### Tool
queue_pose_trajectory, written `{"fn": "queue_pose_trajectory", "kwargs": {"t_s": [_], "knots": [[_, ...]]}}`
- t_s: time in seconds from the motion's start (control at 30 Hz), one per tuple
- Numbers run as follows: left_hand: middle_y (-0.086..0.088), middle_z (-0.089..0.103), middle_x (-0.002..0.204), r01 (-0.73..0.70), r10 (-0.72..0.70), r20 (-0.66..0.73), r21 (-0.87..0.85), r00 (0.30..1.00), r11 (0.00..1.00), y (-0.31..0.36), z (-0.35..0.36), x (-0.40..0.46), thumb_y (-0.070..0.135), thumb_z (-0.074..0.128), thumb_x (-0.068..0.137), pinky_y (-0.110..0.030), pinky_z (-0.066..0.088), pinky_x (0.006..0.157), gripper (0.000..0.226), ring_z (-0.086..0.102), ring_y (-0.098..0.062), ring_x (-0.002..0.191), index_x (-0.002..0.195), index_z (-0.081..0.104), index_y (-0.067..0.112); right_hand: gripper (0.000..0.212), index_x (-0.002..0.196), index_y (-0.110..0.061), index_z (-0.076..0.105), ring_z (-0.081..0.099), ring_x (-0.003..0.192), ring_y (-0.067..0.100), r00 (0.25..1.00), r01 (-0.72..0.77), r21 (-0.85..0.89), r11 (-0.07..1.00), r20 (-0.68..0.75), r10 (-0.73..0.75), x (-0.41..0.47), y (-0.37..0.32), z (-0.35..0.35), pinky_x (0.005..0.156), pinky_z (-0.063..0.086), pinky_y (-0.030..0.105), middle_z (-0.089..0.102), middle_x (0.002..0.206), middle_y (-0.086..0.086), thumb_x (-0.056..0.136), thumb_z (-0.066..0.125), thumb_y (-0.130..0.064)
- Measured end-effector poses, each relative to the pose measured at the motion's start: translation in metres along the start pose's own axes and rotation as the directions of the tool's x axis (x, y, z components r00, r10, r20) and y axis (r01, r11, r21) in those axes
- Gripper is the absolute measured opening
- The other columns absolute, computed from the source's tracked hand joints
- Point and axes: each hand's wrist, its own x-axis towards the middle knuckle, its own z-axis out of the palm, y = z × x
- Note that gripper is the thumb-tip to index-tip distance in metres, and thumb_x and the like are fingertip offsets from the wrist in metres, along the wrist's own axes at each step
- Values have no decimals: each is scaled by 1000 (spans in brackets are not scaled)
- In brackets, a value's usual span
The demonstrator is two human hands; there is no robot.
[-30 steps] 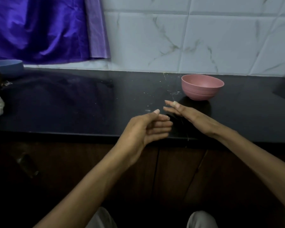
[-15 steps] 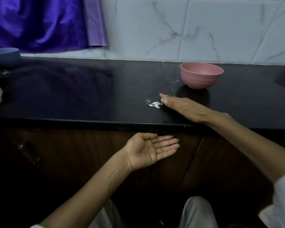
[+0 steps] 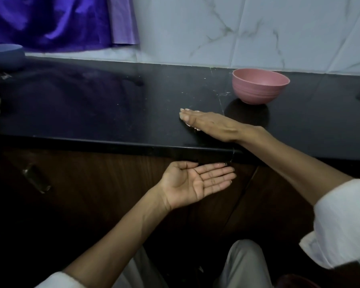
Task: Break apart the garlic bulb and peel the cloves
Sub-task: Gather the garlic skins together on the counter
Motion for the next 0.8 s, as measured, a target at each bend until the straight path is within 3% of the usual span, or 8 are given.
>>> {"fn": "queue_pose_trajectory", "kwargs": {"t_s": [0.1,0.27,0.43,0.57,0.8], "knots": [[-35,46,139,-14,14,8,3,1000,1000,-2,4,1,21,25,96,-52,30,110,57,41,-45,133,133,46,-16,70,147,-27,44,30,144,7,999,-2,137,991,-52,10,-16,-2,0,122,14,32,36,156,-9,96,22,-69],[-36,46,138,-28,28,21,3,999,1000,-5,9,3,21,27,95,-51,29,112,57,39,-45,134,133,45,-18,58,129,-29,64,39,137,-1,997,47,276,960,-73,-27,-47,-12,3,122,17,38,56,139,-18,104,18,-53],[-37,46,138,-55,55,27,5,998,998,-2,8,-1,21,27,94,-51,30,111,58,41,-46,133,132,44,-19,58,123,-25,69,49,128,-4,995,48,357,933,-96,-15,-63,-19,7,120,25,36,64,129,-15,104,20,-51],[-38,47,137,-86,85,35,15,996,996,3,5,-8,19,30,92,-52,32,109,58,42,-46,131,131,46,-20,59,119,-26,71,51,129,1,995,63,406,912,-93,-28,-69,-18,11,120,24,41,66,127,-12,102,23,-55],[-38,49,134,-96,95,12,18,995,995,-2,8,-7,15,31,91,-54,35,105,54,45,-47,127,130,47,-20,54,118,-18,71,55,125,1,988,96,444,891,-154,-30,-78,-25,16,119,28,39,68,125,-8,105,27,-45]]}}
